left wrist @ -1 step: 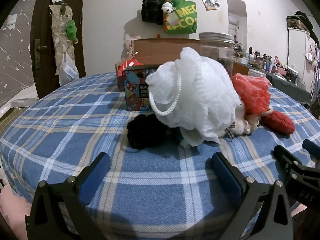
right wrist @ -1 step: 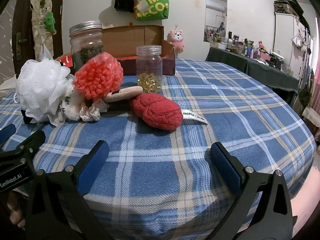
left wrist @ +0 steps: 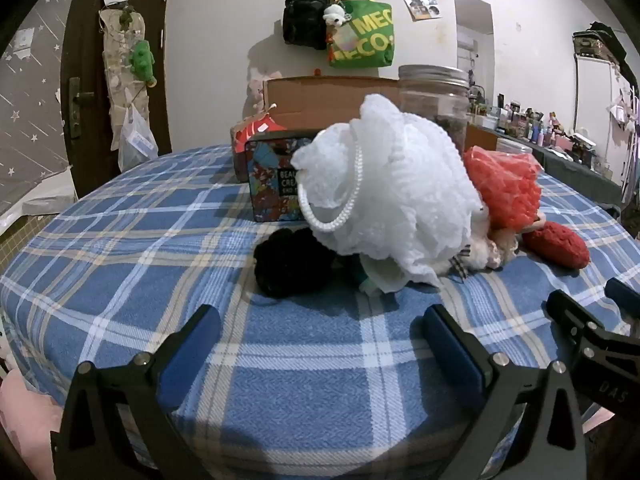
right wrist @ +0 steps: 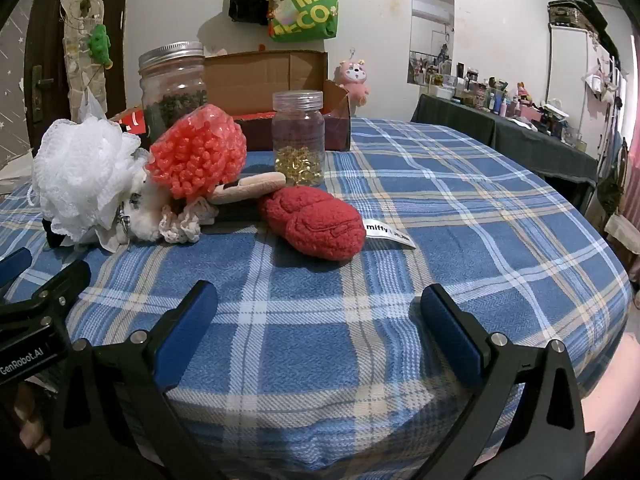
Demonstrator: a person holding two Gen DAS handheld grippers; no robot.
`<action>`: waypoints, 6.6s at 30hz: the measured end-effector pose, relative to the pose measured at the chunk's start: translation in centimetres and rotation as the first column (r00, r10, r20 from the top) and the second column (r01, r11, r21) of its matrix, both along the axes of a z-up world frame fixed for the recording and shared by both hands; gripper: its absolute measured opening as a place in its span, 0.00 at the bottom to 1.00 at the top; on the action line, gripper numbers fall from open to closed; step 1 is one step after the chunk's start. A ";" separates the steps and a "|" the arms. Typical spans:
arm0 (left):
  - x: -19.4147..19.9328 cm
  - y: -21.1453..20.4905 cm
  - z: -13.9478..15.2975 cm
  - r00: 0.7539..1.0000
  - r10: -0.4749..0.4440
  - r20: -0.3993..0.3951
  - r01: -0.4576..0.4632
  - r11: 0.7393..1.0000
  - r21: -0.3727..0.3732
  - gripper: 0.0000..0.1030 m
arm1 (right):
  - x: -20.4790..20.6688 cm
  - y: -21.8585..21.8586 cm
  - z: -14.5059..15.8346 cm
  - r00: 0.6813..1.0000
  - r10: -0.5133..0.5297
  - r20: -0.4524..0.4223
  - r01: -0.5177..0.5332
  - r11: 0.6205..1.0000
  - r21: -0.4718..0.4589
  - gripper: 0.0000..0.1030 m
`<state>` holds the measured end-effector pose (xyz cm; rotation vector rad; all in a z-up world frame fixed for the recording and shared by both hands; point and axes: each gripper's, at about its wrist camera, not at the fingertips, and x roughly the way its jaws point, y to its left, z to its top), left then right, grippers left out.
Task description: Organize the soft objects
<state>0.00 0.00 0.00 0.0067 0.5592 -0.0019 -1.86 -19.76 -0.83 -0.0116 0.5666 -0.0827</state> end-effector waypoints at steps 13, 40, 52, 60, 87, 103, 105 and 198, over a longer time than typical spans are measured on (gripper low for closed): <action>0.1 0.0 0.0 1.000 -0.001 -0.002 0.001 1.000 -0.001 1.00 | 0.0 0.0 0.0 1.000 0.000 0.000 0.000 1.000 0.002 1.00; 0.0 0.0 0.0 1.000 0.000 0.000 0.000 1.000 0.000 1.00 | 0.0 0.1 -0.1 1.000 -0.001 -0.001 0.001 1.000 0.001 1.00; 0.0 0.0 0.0 1.000 0.000 0.001 0.000 1.000 0.000 1.00 | 0.0 0.1 -0.1 1.000 -0.001 0.000 0.001 1.000 0.000 1.00; 0.0 0.0 0.0 1.000 0.000 0.001 0.000 1.000 0.000 1.00 | 0.0 0.1 -0.1 1.000 -0.001 0.000 0.001 1.000 0.000 1.00; 0.0 0.0 0.0 1.000 0.001 0.001 -0.001 1.000 0.000 1.00 | -0.1 0.1 -0.1 1.000 -0.001 0.000 0.001 1.000 0.001 1.00; -0.3 1.1 3.3 0.998 -0.045 0.054 0.046 0.998 -0.035 1.00 | -0.6 -1.2 3.4 0.997 0.055 0.054 -0.059 0.995 0.076 1.00; -0.3 1.2 4.2 0.995 -0.063 0.073 0.066 0.997 -0.040 1.00 | -0.8 -1.3 4.3 0.993 0.075 0.088 -0.081 0.994 0.073 1.00; 10.1 2.6 17.0 0.938 -0.337 0.078 0.340 0.940 -0.023 0.42 | 11.6 -1.8 16.0 0.865 0.478 0.152 -0.491 0.869 0.063 0.42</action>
